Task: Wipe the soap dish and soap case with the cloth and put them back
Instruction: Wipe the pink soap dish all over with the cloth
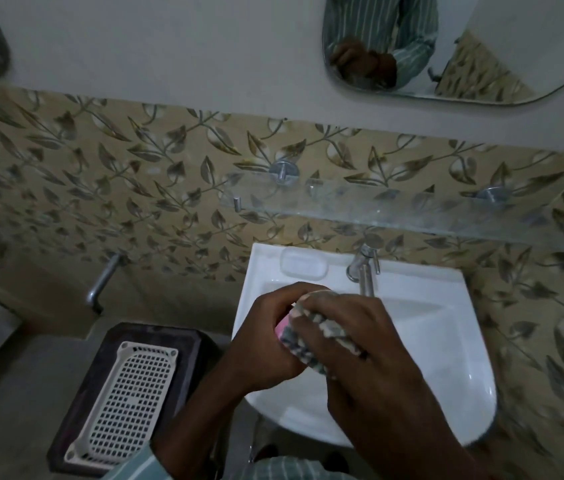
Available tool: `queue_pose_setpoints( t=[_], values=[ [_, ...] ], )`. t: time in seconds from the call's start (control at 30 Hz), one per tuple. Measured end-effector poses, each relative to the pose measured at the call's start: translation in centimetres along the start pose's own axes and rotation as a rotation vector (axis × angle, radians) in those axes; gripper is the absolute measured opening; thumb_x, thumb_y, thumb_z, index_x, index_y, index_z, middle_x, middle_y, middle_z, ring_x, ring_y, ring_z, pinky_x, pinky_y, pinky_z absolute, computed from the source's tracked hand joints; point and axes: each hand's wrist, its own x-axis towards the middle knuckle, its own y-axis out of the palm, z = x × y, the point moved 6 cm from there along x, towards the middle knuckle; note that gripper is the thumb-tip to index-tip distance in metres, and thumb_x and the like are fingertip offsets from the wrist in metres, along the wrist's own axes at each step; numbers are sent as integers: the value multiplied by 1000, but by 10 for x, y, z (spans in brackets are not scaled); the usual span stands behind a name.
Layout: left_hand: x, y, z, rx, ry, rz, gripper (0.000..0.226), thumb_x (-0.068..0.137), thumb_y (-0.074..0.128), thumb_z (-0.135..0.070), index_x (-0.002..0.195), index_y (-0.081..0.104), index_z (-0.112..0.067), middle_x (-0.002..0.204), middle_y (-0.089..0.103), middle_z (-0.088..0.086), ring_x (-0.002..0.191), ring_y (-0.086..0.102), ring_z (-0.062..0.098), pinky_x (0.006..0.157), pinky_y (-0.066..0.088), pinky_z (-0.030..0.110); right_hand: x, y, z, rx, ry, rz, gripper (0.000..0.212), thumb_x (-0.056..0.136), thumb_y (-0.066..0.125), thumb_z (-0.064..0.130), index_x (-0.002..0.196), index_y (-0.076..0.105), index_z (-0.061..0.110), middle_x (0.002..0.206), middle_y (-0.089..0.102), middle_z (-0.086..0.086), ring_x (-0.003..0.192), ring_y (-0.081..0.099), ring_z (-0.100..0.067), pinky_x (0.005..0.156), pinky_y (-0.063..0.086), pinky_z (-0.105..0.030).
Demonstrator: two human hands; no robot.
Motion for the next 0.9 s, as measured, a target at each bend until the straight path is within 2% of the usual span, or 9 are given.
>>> queue_pose_setpoints(
  t=[0.1, 0.2, 0.3, 0.4, 0.43, 0.57, 0.63, 0.77, 0.9],
  values=[
    [-6, -2, 11, -76, -65, -31, 38, 76, 72, -10, 114, 70, -6, 104, 75, 9, 99, 73, 29, 86, 59, 50, -3, 0, -7, 16, -57, -26, 43, 89, 47, -7, 125, 64, 10, 132, 54, -11, 122, 50, -28, 101, 47, -39],
    [-13, -5, 15, -73, -111, -81, 44, 74, 70, -4, 117, 71, -11, 100, 75, 12, 89, 73, 36, 74, 59, 58, 5, -7, -35, 19, 119, -63, 60, 63, 61, -24, 116, 70, 3, 118, 64, -15, 111, 55, -26, 89, 52, -36],
    [-12, -6, 15, -55, -108, -91, 47, 75, 73, -9, 122, 72, -16, 109, 77, 9, 100, 74, 32, 84, 61, 54, 3, -3, -24, 41, 119, -23, 57, 64, 66, -22, 113, 72, 6, 115, 65, -13, 108, 56, -24, 89, 50, -30],
    [-8, -1, 16, -15, -72, -39, 45, 75, 77, -11, 120, 71, -8, 113, 76, 9, 107, 73, 31, 92, 58, 49, -5, 8, -2, 162, 94, 26, 35, 85, 55, 11, 115, 71, 17, 124, 61, 2, 117, 52, -7, 98, 46, -27],
    [-8, 0, 15, 11, -66, -23, 44, 75, 77, -9, 118, 70, -5, 112, 75, 10, 107, 72, 31, 91, 58, 50, -5, 8, 0, 176, 78, 47, 34, 85, 56, 12, 115, 71, 17, 124, 62, 3, 117, 52, -7, 98, 48, -28],
    [-8, -2, 10, 164, -51, -15, 52, 72, 70, -5, 123, 69, -12, 109, 74, -2, 99, 72, 25, 81, 58, 41, 3, -8, -29, 69, 183, 20, 59, 54, 69, -28, 105, 74, 1, 109, 67, -15, 104, 55, -24, 86, 53, -31],
    [-8, -2, 8, 184, -50, -16, 61, 71, 72, -5, 131, 65, -13, 113, 74, 0, 103, 72, 26, 83, 59, 47, 7, -9, -27, 21, 170, 23, 56, 55, 67, -27, 103, 74, 2, 109, 67, -13, 101, 57, -27, 83, 53, -33],
    [-7, 0, 10, 142, -91, 34, 80, 72, 78, -1, 146, 52, -7, 104, 70, 10, 95, 70, 29, 86, 56, 54, 1, 3, 10, 10, 2, 14, 29, 92, 48, -1, 105, 74, 4, 119, 62, -12, 109, 55, -26, 89, 51, -32],
    [-12, -2, 6, 162, -83, 51, 93, 71, 75, -4, 156, 41, -22, 95, 63, -5, 80, 64, 23, 74, 54, 35, 7, -8, -30, 67, 214, -32, 56, 58, 65, -26, 106, 73, 1, 108, 67, -13, 101, 59, -27, 82, 55, -36]
  ],
)
